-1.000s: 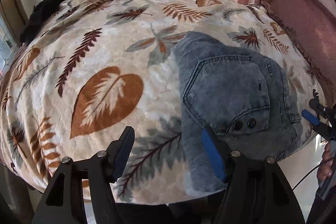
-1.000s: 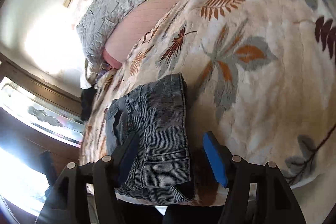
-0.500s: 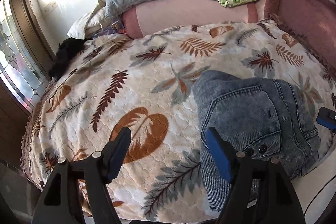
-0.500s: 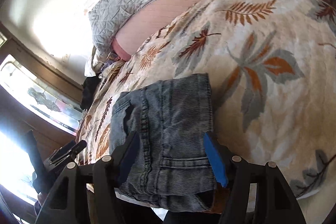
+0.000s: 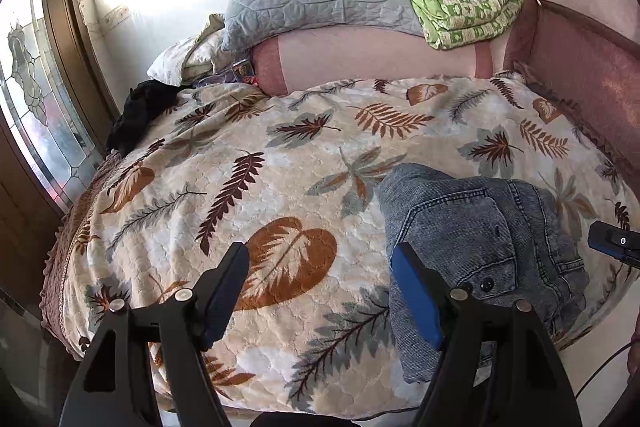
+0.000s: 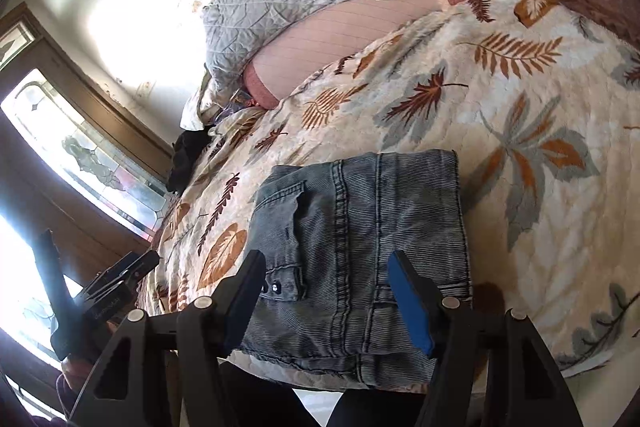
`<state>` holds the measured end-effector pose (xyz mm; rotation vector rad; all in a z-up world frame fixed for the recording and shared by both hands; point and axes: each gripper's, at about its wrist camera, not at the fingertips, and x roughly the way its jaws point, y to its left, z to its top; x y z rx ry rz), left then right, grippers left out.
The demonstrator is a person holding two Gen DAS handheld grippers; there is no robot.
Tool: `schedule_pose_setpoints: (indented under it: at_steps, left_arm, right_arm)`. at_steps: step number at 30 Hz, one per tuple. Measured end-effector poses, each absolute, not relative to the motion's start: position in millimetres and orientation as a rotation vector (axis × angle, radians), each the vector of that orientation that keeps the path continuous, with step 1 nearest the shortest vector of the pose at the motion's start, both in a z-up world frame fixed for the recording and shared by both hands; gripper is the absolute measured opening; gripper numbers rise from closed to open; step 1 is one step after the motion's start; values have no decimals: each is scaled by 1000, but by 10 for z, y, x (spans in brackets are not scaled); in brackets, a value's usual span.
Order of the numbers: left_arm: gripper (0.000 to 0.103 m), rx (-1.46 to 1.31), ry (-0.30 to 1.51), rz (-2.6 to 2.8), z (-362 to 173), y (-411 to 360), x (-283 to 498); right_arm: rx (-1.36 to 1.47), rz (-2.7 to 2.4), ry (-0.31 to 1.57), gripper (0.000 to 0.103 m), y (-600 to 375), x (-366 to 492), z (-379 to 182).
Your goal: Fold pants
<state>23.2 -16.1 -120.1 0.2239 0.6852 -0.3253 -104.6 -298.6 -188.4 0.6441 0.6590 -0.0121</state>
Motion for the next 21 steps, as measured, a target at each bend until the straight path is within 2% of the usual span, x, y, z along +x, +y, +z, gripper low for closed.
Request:
schedule_pose_setpoints:
  at_steps: [21]
  left_arm:
    - [75,227,676,-334,-1163,-223,260]
  right_arm:
    - [605,-3,670,67,-2904,-969,-1850]
